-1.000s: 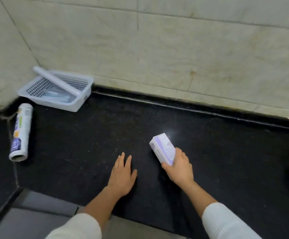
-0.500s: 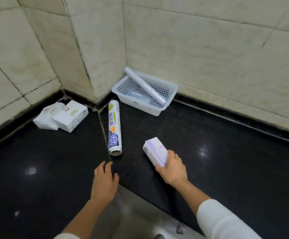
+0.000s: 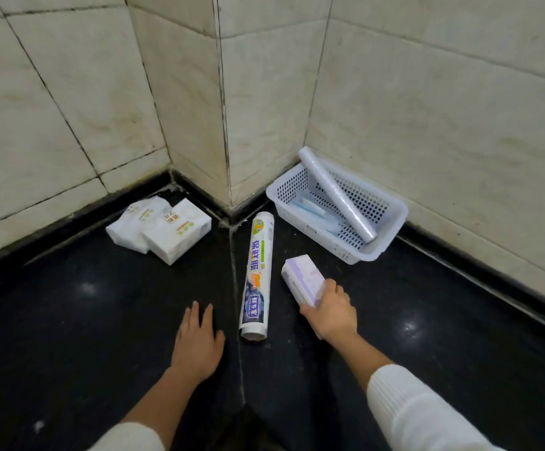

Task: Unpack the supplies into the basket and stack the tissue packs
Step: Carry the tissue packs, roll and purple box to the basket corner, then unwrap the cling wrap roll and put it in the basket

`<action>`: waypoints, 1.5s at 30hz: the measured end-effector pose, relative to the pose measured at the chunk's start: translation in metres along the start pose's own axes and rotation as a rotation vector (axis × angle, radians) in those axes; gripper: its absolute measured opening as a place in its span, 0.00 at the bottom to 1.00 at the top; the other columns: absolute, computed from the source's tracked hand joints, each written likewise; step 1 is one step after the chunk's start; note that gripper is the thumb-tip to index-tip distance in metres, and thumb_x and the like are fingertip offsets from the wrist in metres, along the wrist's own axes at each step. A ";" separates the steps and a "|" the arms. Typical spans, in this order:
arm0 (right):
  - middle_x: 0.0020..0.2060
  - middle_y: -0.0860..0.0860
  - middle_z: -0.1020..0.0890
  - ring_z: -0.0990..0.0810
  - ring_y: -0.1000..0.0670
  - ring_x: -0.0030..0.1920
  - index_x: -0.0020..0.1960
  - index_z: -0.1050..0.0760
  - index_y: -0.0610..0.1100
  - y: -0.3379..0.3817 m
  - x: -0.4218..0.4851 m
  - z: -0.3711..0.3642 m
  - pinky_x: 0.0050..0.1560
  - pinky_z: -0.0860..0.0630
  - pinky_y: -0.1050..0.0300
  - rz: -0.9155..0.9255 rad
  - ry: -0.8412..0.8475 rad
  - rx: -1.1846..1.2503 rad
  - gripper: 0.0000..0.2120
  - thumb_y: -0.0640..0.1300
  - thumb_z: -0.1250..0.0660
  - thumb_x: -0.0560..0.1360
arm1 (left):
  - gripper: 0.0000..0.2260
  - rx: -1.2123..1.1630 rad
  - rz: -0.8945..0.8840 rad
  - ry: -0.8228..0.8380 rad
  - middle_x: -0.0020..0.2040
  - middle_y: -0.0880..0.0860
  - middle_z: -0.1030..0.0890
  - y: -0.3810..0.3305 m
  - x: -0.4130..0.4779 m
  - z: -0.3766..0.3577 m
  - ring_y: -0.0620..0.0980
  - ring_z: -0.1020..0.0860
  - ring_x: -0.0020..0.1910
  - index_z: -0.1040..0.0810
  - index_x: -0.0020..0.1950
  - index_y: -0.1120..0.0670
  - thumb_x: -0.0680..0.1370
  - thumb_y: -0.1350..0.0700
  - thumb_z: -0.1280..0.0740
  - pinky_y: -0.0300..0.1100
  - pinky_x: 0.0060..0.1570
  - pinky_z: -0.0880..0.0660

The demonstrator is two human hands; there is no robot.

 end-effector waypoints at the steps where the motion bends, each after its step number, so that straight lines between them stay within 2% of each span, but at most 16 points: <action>1: 0.62 0.45 0.27 0.28 0.42 0.63 0.65 0.38 0.45 0.000 0.004 -0.001 0.61 0.28 0.43 -0.004 0.002 -0.006 0.32 0.56 0.29 0.68 | 0.30 0.012 0.004 0.011 0.79 0.60 0.54 -0.001 0.004 -0.002 0.58 0.54 0.78 0.51 0.79 0.54 0.81 0.48 0.43 0.50 0.76 0.52; 8: 0.62 0.46 0.28 0.29 0.43 0.63 0.67 0.40 0.45 -0.002 0.007 -0.009 0.60 0.28 0.44 0.007 -0.034 -0.066 0.34 0.59 0.32 0.69 | 0.31 0.074 0.046 0.069 0.78 0.58 0.64 0.002 0.008 -0.023 0.56 0.64 0.77 0.65 0.77 0.51 0.81 0.41 0.53 0.53 0.76 0.59; 13: 0.64 0.48 0.32 0.34 0.45 0.66 0.69 0.41 0.45 0.005 0.006 -0.005 0.65 0.34 0.42 0.000 -0.058 -0.084 0.37 0.61 0.33 0.68 | 0.31 0.119 0.032 0.132 0.78 0.59 0.63 0.002 0.011 -0.022 0.57 0.63 0.77 0.64 0.77 0.51 0.81 0.41 0.53 0.53 0.75 0.58; 16: 0.63 0.49 0.31 0.34 0.46 0.64 0.67 0.36 0.47 0.044 -0.004 0.008 0.62 0.38 0.47 0.230 -0.251 -0.101 0.30 0.58 0.34 0.70 | 0.31 0.141 0.022 0.147 0.79 0.60 0.60 -0.001 0.013 -0.018 0.58 0.60 0.78 0.61 0.78 0.51 0.81 0.40 0.52 0.53 0.75 0.56; 17: 0.61 0.50 0.30 0.32 0.46 0.62 0.65 0.34 0.47 0.060 -0.007 0.007 0.61 0.37 0.47 0.311 -0.257 -0.081 0.26 0.57 0.35 0.71 | 0.31 0.147 0.020 0.155 0.79 0.60 0.59 -0.002 0.013 -0.016 0.59 0.59 0.78 0.60 0.78 0.51 0.81 0.40 0.52 0.54 0.75 0.55; 20: 0.59 0.47 0.26 0.27 0.44 0.59 0.63 0.33 0.45 0.094 -0.010 -0.021 0.57 0.30 0.48 0.377 -0.048 0.025 0.23 0.57 0.36 0.74 | 0.32 0.157 0.015 0.182 0.79 0.59 0.57 -0.003 0.015 -0.010 0.59 0.56 0.78 0.58 0.79 0.51 0.80 0.41 0.49 0.55 0.74 0.51; 23: 0.59 0.45 0.26 0.24 0.44 0.59 0.62 0.36 0.44 0.101 -0.003 -0.049 0.54 0.25 0.49 0.188 0.100 0.031 0.28 0.60 0.32 0.71 | 0.32 0.133 0.002 0.212 0.79 0.59 0.55 -0.004 0.017 -0.004 0.60 0.54 0.77 0.55 0.79 0.51 0.80 0.43 0.45 0.55 0.74 0.48; 25: 0.58 0.45 0.24 0.21 0.44 0.57 0.59 0.37 0.45 0.098 0.000 -0.066 0.51 0.24 0.51 0.071 0.187 0.098 0.28 0.59 0.30 0.70 | 0.32 0.080 0.015 0.257 0.79 0.59 0.54 -0.003 0.019 -0.002 0.60 0.53 0.77 0.53 0.79 0.52 0.80 0.44 0.43 0.54 0.74 0.46; 28: 0.56 0.45 0.21 0.19 0.47 0.52 0.55 0.37 0.46 0.087 0.004 -0.081 0.49 0.22 0.54 -0.040 0.270 0.346 0.24 0.53 0.27 0.70 | 0.29 -0.077 0.101 0.314 0.79 0.60 0.53 -0.004 0.024 0.002 0.61 0.53 0.77 0.47 0.78 0.52 0.80 0.45 0.42 0.53 0.74 0.46; 29: 0.56 0.46 0.20 0.18 0.49 0.50 0.55 0.34 0.46 0.081 0.004 -0.081 0.47 0.21 0.55 -0.060 0.287 0.440 0.22 0.52 0.26 0.70 | 0.27 -0.141 0.118 0.300 0.78 0.61 0.50 -0.007 0.026 0.005 0.60 0.50 0.76 0.42 0.77 0.52 0.80 0.46 0.42 0.52 0.73 0.46; 32: 0.54 0.46 0.17 0.16 0.52 0.46 0.57 0.27 0.45 0.067 -0.005 -0.076 0.41 0.20 0.59 -0.140 0.468 0.802 0.21 0.48 0.25 0.69 | 0.17 -0.421 0.075 0.123 0.70 0.57 0.28 -0.024 0.031 0.026 0.54 0.31 0.70 0.26 0.68 0.54 0.80 0.55 0.40 0.45 0.70 0.36; 34: 0.52 0.44 0.15 0.15 0.49 0.48 0.60 0.24 0.43 0.062 -0.018 -0.068 0.44 0.19 0.54 -0.213 0.641 1.070 0.22 0.47 0.24 0.68 | 0.13 -0.705 0.100 0.089 0.61 0.53 0.19 -0.038 0.032 0.034 0.51 0.22 0.61 0.20 0.62 0.54 0.79 0.58 0.38 0.45 0.64 0.29; 37: 0.51 0.40 0.16 0.16 0.45 0.46 0.56 0.18 0.41 0.058 -0.041 -0.052 0.44 0.19 0.53 -0.237 0.868 1.273 0.21 0.47 0.23 0.66 | 0.13 -1.092 0.282 0.240 0.55 0.50 0.18 -0.061 0.028 0.022 0.47 0.20 0.51 0.22 0.63 0.52 0.80 0.53 0.37 0.45 0.51 0.24; 41: 0.49 0.38 0.17 0.17 0.44 0.44 0.56 0.18 0.40 0.046 -0.067 -0.050 0.44 0.20 0.51 -0.276 1.014 1.390 0.22 0.47 0.24 0.64 | 0.19 -1.485 0.415 0.517 0.57 0.57 0.18 -0.092 0.019 -0.001 0.55 0.19 0.55 0.27 0.64 0.54 0.78 0.45 0.36 0.51 0.53 0.21; 43: 0.47 0.36 0.19 0.18 0.42 0.42 0.58 0.20 0.37 0.045 -0.074 -0.052 0.45 0.21 0.49 -0.313 1.057 1.481 0.24 0.46 0.26 0.65 | 0.20 -1.647 0.423 0.568 0.58 0.60 0.18 -0.101 0.017 -0.004 0.57 0.19 0.57 0.28 0.64 0.56 0.77 0.45 0.34 0.51 0.50 0.21; 45: 0.45 0.36 0.20 0.20 0.42 0.40 0.58 0.21 0.35 0.047 -0.075 -0.050 0.45 0.22 0.50 -0.306 1.075 1.455 0.24 0.48 0.29 0.67 | 0.20 -1.695 0.437 0.562 0.58 0.62 0.19 -0.103 0.015 -0.005 0.59 0.19 0.57 0.27 0.64 0.58 0.76 0.48 0.32 0.51 0.47 0.20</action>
Point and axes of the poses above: each hand's wrist, its own x-axis towards the middle knuckle, its own z-axis out of the back of the hand, y = z × x, the point moved 9 cm from there along x, towards the middle knuckle
